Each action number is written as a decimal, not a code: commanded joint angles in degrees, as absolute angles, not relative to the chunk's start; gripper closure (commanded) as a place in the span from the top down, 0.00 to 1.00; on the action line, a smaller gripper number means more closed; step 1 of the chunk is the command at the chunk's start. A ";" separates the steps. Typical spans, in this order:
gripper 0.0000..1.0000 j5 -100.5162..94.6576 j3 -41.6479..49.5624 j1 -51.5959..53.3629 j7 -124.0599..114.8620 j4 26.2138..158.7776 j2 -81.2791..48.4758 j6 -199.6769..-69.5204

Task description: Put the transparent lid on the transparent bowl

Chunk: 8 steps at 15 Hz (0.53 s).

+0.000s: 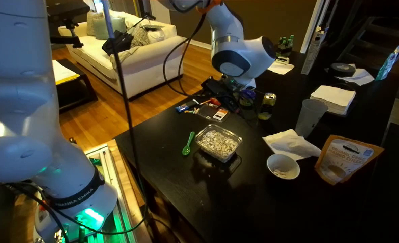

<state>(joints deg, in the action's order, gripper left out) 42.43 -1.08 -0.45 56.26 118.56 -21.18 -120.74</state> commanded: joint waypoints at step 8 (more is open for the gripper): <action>1.00 43.51 -5.55 -3.01 45.00 105.33 -37.80 -125.17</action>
